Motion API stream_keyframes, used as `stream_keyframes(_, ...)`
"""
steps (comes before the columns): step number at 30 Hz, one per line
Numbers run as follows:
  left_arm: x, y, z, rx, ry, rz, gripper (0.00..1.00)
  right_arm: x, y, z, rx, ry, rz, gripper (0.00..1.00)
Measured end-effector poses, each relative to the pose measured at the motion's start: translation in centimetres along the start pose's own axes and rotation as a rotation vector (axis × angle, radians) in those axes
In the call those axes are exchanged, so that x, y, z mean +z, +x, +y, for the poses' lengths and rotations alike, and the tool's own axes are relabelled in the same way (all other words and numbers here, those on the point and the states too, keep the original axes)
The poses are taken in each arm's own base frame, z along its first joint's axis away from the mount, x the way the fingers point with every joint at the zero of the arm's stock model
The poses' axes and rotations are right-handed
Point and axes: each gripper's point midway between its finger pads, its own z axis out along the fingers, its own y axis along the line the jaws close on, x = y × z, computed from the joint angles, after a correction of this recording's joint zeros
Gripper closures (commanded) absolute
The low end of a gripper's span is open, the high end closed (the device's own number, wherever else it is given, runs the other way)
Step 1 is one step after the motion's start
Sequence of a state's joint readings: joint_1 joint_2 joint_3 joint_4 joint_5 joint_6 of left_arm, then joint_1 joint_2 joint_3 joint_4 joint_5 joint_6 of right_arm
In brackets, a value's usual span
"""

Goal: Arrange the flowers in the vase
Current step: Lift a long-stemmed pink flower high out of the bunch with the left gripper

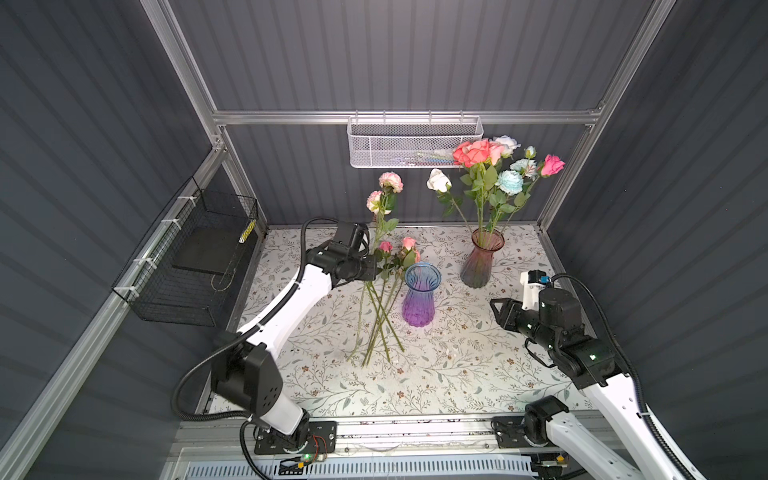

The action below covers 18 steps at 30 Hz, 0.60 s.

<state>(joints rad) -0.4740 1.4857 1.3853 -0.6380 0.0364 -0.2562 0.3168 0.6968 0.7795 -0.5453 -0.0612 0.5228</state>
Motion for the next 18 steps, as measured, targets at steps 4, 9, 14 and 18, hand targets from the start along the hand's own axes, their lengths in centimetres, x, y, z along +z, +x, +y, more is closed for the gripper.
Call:
stream_keyframes(4,-4.8,0.9,-0.7,0.025,0.075,-0.155,1.00,-0.5,-0.9,1.5,-0.011,-0.062,-0.018,0.45)
stream_keyframes(9,-12.6,-1.6,-2.4,0.083,0.173,-0.473,1.00,-1.7,-3.2,4.6,-0.040,-0.155,-0.062,0.42)
stream_keyframes(14,-19.9,-9.0,-6.2,0.141,0.312,-0.771,1.00,-1.8,-4.7,6.1,-0.050,-0.193,-0.097,0.42)
stream_keyframes(18,-22.5,-14.0,-8.7,0.145,0.424,-0.906,1.00,-1.6,-4.7,6.2,-0.044,-0.191,-0.093,0.43)
